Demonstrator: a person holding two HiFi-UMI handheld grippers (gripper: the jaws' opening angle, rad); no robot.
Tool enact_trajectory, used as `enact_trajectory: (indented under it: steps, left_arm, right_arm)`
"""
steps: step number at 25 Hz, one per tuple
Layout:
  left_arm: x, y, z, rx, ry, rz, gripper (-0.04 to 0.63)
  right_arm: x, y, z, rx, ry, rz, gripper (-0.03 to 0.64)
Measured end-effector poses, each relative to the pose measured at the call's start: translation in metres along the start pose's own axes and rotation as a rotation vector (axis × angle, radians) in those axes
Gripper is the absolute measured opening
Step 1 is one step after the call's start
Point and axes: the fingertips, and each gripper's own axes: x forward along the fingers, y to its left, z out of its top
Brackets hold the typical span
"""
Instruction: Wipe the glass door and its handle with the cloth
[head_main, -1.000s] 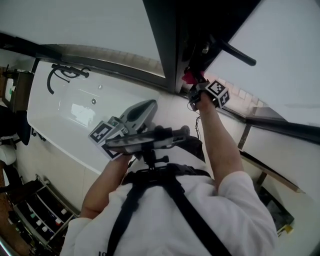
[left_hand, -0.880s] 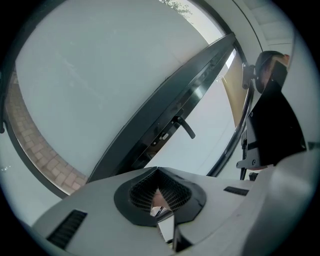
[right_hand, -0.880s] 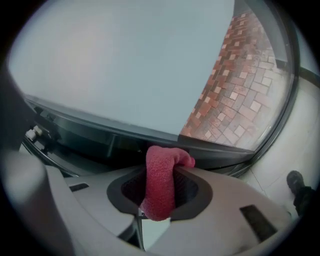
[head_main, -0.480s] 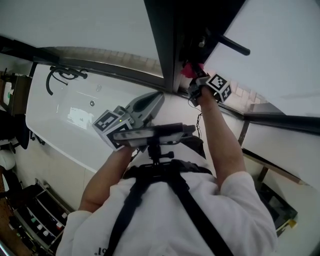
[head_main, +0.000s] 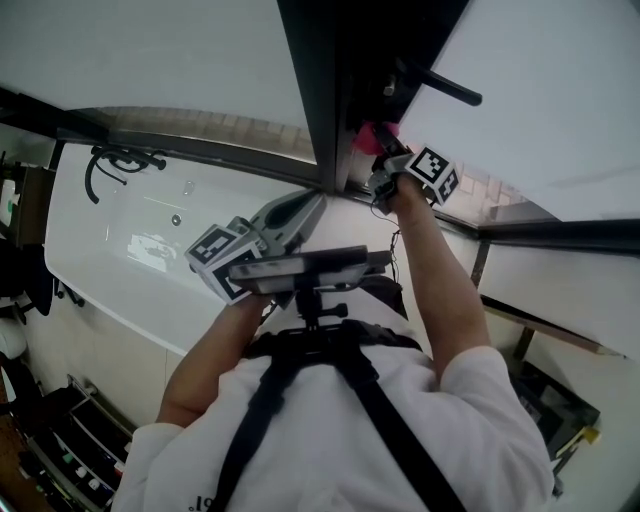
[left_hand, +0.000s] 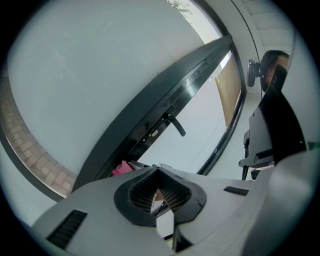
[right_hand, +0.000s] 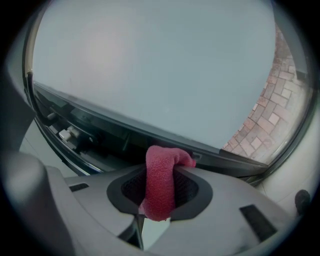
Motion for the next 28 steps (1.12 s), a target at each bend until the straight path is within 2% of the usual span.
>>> enact_trajectory:
  steps: [28]
  left_arm:
    - [0.0,-0.002,-0.001,-0.014,-0.024,-0.041,-0.012]
  right_arm:
    - [0.0,0.057,0.02,-0.162,-0.016,0.083,0.11]
